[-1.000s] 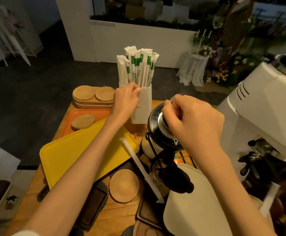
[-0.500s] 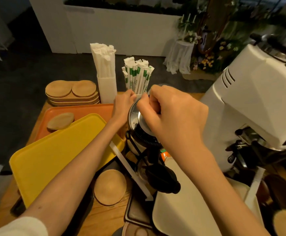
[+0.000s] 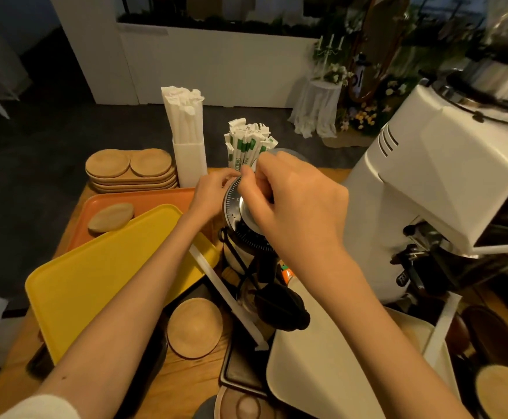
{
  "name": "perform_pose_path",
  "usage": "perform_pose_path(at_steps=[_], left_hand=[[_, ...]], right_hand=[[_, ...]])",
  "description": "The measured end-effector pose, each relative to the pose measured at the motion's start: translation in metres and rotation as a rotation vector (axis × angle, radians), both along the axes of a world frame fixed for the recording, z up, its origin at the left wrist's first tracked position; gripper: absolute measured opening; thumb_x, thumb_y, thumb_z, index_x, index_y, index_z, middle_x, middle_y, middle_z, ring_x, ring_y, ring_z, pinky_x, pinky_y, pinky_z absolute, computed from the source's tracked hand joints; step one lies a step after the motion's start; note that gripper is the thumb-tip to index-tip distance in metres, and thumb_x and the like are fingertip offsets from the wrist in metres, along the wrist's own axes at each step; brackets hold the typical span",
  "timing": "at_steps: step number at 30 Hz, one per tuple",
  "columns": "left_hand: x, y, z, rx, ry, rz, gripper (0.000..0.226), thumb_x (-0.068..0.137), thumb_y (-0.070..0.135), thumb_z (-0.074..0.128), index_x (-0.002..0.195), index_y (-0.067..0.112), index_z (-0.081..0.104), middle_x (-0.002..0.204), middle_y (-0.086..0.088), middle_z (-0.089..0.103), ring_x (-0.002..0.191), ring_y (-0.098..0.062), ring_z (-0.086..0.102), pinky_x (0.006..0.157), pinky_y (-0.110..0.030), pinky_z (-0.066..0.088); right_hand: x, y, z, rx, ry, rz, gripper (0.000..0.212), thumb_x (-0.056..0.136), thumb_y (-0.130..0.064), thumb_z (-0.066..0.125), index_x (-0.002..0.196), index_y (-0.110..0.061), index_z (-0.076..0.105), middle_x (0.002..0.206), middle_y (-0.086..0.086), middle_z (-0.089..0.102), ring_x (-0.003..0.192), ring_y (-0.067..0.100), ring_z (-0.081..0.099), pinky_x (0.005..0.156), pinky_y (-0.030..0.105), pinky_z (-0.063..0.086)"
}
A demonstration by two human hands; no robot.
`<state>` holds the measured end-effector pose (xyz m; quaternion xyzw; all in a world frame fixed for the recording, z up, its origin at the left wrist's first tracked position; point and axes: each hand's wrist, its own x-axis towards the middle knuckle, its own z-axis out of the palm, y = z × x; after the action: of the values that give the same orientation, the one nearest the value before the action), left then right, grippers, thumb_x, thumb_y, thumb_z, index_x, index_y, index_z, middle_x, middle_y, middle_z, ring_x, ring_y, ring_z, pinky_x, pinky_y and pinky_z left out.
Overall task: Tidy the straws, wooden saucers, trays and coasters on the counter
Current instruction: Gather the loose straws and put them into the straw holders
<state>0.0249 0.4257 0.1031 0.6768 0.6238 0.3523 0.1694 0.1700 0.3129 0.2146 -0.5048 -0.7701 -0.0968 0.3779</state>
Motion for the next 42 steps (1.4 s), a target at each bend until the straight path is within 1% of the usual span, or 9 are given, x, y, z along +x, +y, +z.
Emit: perform_pose_path(at_steps=[2, 6, 10, 17, 21, 26, 29, 37, 42], left_hand=[[-0.005, -0.008, 0.002, -0.022, -0.088, 0.071, 0.019, 0.098, 0.014, 0.051, 0.105, 0.004, 0.066, 0.095, -0.01, 0.067, 0.081, -0.01, 0.056, 0.063, -0.006, 0.035], [-0.013, -0.046, 0.011, 0.055, -0.338, 0.171, 0.022, 0.1, 0.012, 0.047, 0.11, 0.009, 0.066, 0.078, 0.009, 0.064, 0.06, 0.008, 0.061, 0.05, -0.005, 0.044], [-0.012, -0.096, 0.009, 0.076, -0.514, 0.163, 0.019, 0.098, 0.017, 0.048, 0.101, 0.014, 0.066, 0.069, 0.002, 0.063, 0.053, -0.013, 0.059, 0.047, -0.027, 0.048], [0.022, -0.205, -0.022, -0.07, -0.689, 0.146, 0.028, 0.098, 0.025, 0.048, 0.073, 0.025, 0.061, 0.057, 0.006, 0.052, 0.047, -0.011, 0.045, 0.04, -0.022, 0.035], [0.052, -0.257, -0.056, -0.25, -0.632, 0.086, 0.031, 0.099, 0.029, 0.048, 0.069, 0.023, 0.056, 0.054, 0.004, 0.048, 0.046, -0.007, 0.044, 0.043, -0.017, 0.034], [0.055, -0.299, -0.094, -0.48, -0.6, 0.114, 0.033, 0.098, 0.031, 0.049, 0.068, 0.022, 0.058, 0.05, 0.002, 0.046, 0.045, -0.012, 0.044, 0.047, -0.026, 0.034], [0.057, -0.315, -0.105, -0.588, -0.635, 0.195, 0.033, 0.099, 0.026, 0.049, 0.068, 0.018, 0.059, 0.048, 0.004, 0.044, 0.042, -0.008, 0.042, 0.041, -0.018, 0.032], [0.067, -0.322, -0.103, -0.645, -0.611, 0.248, 0.032, 0.098, 0.025, 0.047, 0.071, 0.02, 0.063, 0.05, 0.003, 0.05, 0.044, -0.007, 0.046, 0.041, -0.015, 0.034], [0.077, -0.317, -0.092, -0.58, -0.527, 0.162, 0.031, 0.097, 0.029, 0.046, 0.07, 0.026, 0.062, 0.052, 0.004, 0.053, 0.046, -0.008, 0.048, 0.043, -0.016, 0.036]], right_hand=[[0.003, -0.003, 0.0, -0.003, 0.02, 0.028, 0.031, 0.098, -0.031, 0.053, 0.071, -0.024, 0.039, 0.068, -0.01, 0.041, 0.061, 0.007, 0.039, 0.048, 0.018, 0.013], [0.013, -0.014, -0.002, -0.02, 0.118, 0.147, 0.03, 0.096, -0.028, 0.058, 0.07, -0.019, 0.047, 0.069, -0.007, 0.046, 0.066, 0.007, 0.037, 0.051, 0.019, 0.027], [0.028, -0.033, -0.011, -0.074, 0.239, 0.272, 0.03, 0.096, -0.025, 0.059, 0.07, -0.011, 0.053, 0.069, -0.003, 0.048, 0.067, 0.013, 0.042, 0.057, 0.029, 0.036], [0.083, -0.079, -0.054, -0.302, 0.341, 0.183, 0.031, 0.097, -0.029, 0.058, 0.069, -0.016, 0.052, 0.064, -0.008, 0.048, 0.063, 0.012, 0.048, 0.056, 0.02, 0.035], [0.138, -0.102, -0.095, -0.49, 0.346, -0.061, 0.034, 0.097, -0.04, 0.053, 0.07, -0.019, 0.056, 0.059, -0.006, 0.052, 0.06, 0.011, 0.052, 0.053, 0.022, 0.039], [0.213, -0.132, -0.149, -0.713, 0.307, -0.427, 0.032, 0.099, -0.03, 0.056, 0.07, -0.018, 0.053, 0.06, 0.0, 0.055, 0.055, 0.013, 0.053, 0.048, 0.026, 0.036], [0.237, -0.146, -0.174, -0.898, 0.26, -0.596, 0.029, 0.098, -0.034, 0.052, 0.076, -0.016, 0.054, 0.069, 0.005, 0.061, 0.062, 0.022, 0.058, 0.055, 0.038, 0.049], [0.248, -0.155, -0.191, -1.031, 0.154, -0.707, 0.037, 0.097, -0.044, 0.051, 0.087, -0.009, 0.055, 0.082, 0.009, 0.063, 0.074, 0.028, 0.06, 0.066, 0.038, 0.051], [0.249, -0.153, -0.189, -1.061, 0.137, -0.728, 0.04, 0.097, -0.048, 0.048, 0.092, -0.008, 0.055, 0.086, 0.011, 0.062, 0.078, 0.031, 0.062, 0.071, 0.041, 0.054]])
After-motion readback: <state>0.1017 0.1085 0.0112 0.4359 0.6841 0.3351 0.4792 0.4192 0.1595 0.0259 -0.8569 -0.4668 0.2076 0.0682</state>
